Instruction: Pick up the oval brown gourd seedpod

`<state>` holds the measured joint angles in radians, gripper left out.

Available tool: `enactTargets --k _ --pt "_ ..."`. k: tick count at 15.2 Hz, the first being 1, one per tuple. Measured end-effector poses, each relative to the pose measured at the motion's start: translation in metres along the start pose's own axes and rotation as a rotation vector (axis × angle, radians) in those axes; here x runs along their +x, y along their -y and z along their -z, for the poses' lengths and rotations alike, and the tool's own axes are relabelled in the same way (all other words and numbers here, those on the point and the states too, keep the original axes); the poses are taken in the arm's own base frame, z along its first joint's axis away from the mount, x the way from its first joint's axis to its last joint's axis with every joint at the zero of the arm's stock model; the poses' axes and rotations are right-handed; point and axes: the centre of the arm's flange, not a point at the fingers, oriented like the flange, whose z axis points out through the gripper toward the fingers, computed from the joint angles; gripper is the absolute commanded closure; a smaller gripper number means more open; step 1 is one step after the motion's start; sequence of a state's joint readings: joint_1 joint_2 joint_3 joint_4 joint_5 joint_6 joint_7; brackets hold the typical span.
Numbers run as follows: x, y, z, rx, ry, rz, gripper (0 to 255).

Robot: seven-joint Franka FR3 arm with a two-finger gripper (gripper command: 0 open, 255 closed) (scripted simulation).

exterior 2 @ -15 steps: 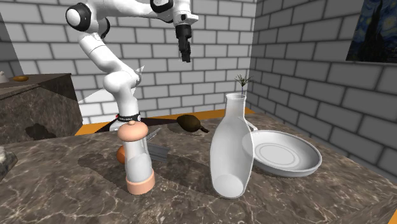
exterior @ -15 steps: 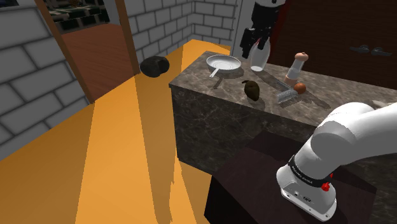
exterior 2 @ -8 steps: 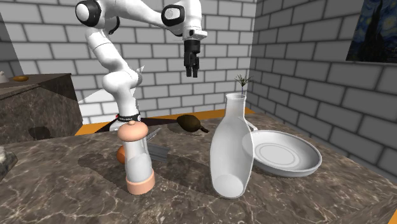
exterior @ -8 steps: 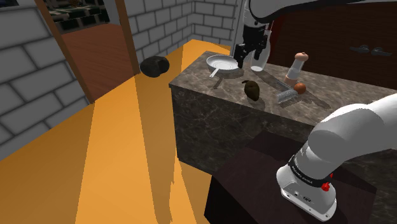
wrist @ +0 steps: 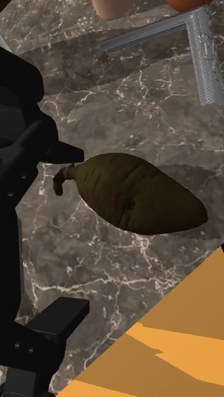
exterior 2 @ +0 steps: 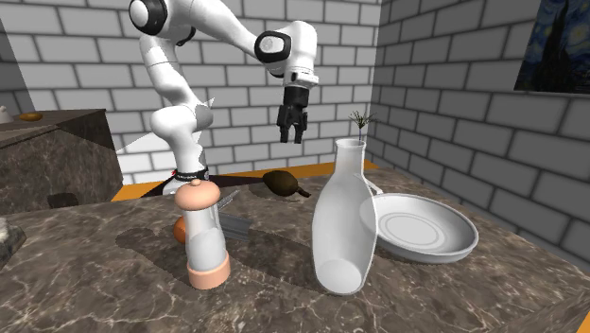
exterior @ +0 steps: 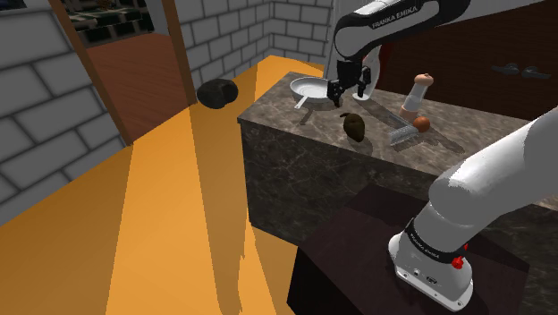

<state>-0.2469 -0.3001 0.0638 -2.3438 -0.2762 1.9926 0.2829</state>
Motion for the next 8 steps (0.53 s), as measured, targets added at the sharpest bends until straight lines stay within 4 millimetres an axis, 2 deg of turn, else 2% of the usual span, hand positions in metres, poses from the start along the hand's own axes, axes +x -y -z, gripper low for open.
enactTargets --k 6,8 --pt "0.039 -0.026 -0.064 -0.067 0.066 -0.131 0" --pt "0.044 -0.032 -0.083 -0.081 0.081 -0.16 0"
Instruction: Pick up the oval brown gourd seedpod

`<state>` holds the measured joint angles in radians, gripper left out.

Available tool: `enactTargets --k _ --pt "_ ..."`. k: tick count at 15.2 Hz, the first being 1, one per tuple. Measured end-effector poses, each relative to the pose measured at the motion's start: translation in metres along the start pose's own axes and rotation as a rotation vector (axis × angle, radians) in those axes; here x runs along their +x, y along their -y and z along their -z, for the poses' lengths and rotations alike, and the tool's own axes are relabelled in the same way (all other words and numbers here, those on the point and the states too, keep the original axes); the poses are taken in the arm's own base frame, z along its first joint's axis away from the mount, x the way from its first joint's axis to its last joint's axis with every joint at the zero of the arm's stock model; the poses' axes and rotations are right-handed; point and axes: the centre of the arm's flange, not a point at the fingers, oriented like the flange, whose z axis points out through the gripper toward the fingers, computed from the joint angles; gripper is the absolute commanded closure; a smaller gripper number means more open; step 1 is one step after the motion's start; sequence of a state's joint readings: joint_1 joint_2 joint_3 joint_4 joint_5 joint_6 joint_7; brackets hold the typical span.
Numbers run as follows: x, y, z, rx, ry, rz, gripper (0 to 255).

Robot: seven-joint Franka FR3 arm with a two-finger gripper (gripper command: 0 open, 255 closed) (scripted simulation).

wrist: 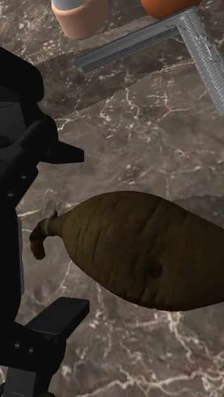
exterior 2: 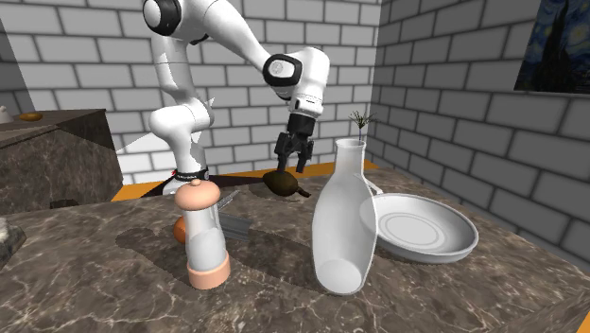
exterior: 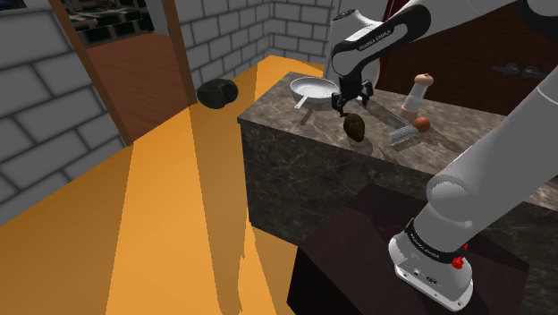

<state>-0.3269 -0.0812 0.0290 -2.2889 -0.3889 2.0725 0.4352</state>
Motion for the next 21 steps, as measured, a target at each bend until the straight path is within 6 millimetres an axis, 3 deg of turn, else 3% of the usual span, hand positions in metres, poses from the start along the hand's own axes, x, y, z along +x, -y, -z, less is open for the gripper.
enactTargets --k 7,8,18,21 --pt "0.004 0.01 -0.036 -0.005 0.005 -0.01 0" --pt "0.004 0.011 -0.038 -0.005 0.005 -0.009 255" --pt "0.005 0.012 -0.038 -0.005 0.002 -0.01 255" --pt "0.004 0.008 -0.028 -0.005 0.004 -0.01 255"
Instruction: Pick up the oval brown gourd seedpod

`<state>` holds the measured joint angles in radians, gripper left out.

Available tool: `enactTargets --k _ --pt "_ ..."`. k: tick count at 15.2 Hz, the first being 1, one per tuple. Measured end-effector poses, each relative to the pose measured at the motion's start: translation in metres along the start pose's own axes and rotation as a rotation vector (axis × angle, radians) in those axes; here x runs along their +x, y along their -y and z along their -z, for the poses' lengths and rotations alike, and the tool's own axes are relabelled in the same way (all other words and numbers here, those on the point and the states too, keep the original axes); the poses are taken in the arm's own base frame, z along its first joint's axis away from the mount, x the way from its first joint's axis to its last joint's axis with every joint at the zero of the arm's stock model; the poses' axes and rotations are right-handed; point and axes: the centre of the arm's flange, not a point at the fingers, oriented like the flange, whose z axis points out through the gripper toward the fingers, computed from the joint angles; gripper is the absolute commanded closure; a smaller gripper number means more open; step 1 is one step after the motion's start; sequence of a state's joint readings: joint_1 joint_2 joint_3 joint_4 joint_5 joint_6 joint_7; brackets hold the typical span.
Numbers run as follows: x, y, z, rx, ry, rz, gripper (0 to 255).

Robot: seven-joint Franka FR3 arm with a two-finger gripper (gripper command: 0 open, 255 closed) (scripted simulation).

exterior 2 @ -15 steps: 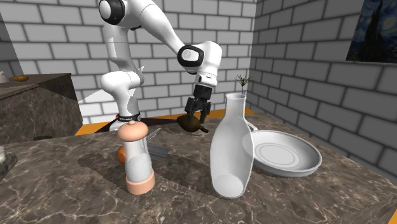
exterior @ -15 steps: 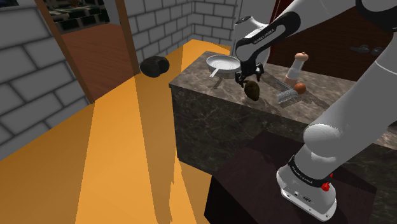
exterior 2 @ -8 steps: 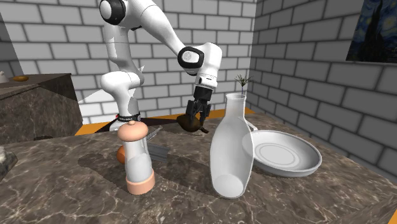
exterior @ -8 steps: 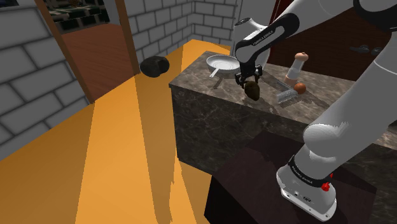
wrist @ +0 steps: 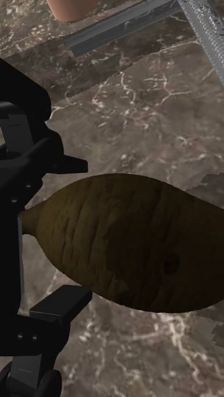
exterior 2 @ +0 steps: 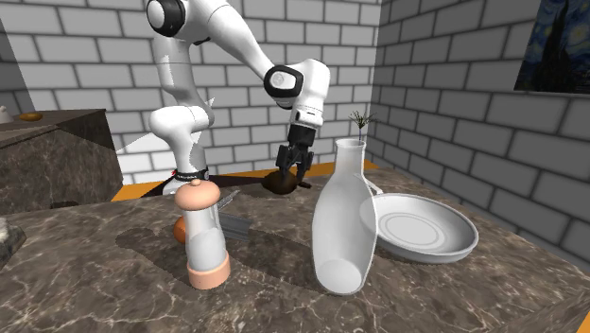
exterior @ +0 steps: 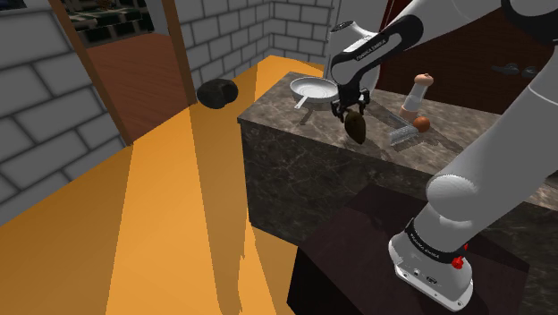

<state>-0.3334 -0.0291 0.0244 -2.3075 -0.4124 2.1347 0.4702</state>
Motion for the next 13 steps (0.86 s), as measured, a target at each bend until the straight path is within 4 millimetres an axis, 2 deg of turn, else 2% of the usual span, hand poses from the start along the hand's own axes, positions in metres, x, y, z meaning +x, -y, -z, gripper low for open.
enactTargets --k 13 --pt "-0.001 -0.022 0.061 0.0 0.0 0.0 255"
